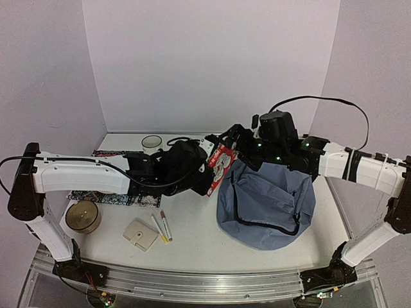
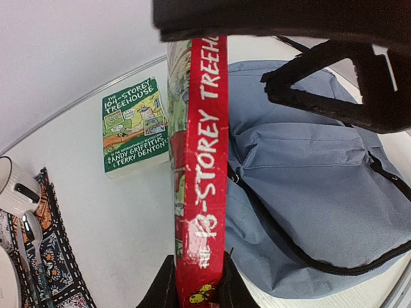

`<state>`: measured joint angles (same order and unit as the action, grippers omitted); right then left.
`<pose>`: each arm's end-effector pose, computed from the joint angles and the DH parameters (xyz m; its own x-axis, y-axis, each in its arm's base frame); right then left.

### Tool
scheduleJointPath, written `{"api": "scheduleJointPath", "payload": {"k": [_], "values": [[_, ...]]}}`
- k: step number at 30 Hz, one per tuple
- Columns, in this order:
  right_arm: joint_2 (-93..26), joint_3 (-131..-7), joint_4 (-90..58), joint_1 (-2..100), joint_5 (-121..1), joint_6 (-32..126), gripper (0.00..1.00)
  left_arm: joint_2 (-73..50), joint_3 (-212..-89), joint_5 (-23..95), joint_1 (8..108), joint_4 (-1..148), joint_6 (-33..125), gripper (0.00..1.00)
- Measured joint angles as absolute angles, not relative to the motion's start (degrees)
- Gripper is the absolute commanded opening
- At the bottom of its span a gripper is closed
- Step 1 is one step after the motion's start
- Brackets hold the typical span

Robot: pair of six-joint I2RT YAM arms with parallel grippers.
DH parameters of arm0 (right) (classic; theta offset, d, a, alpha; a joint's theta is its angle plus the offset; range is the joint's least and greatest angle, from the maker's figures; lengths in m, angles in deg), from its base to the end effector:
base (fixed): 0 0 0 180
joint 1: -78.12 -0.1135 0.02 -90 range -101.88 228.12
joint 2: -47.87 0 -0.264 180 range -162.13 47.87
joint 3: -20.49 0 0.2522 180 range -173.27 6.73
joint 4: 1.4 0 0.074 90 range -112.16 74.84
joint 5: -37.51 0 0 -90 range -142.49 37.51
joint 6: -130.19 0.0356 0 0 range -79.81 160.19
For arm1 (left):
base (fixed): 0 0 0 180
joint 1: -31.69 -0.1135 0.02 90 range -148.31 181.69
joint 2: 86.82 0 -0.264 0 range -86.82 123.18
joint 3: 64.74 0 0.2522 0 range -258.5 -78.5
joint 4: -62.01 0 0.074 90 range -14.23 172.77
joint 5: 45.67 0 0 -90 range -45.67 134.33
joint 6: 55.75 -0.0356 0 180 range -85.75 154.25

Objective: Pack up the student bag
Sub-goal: Pass from the left arm to the right

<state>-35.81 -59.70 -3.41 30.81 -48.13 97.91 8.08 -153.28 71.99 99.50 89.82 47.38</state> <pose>0.2404 0.2566 0.3500 -0.6110 0.5810 -0.5378 -0.3091 0.4503 0.8377 0.1590 -0.3461 0.2893 -0.3599 0.3497 -0.8650 0.6092 0.7903 0.0660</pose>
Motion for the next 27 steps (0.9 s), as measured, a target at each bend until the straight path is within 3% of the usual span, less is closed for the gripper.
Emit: {"api": "scheduleJointPath", "payload": {"k": [4, 10, 18, 22, 24, 27], "values": [[-37.5, -59.8, -3.6, 32.0, -48.2, 100.5, 0.95, 9.9, -154.8, 78.3, 103.0, 89.8, 43.7, 0.0], [-39.6, -60.0, -4.0, 32.8, -48.8, 102.8, 0.78, 14.0, -157.3, 90.2, 107.9, 89.8, 37.8, 0.0], [-39.6, -60.6, -4.5, 32.9, -50.2, 103.8, 0.24, 20.0, -159.2, 103.3, 111.0, 89.3, 31.3, 0.06], [-38.8, -60.0, -4.3, 33.2, -50.8, 104.5, 0.01, 21.7, -159.9, 107.4, 111.8, 88.4, 29.6, 0.2], [-38.2, -59.7, -4.1, 33.4, -51.0, 104.6, 0.0, 22.3, -160.0, 109.0, 112.2, 87.4, 29.6, 0.28], [-37.2, -58.5, -3.0, 33.5, -51.5, 104.4, 0.0, 22.3, -160.0, 109.8, 112.6, 87.3, 30.0, 0.49]]}}
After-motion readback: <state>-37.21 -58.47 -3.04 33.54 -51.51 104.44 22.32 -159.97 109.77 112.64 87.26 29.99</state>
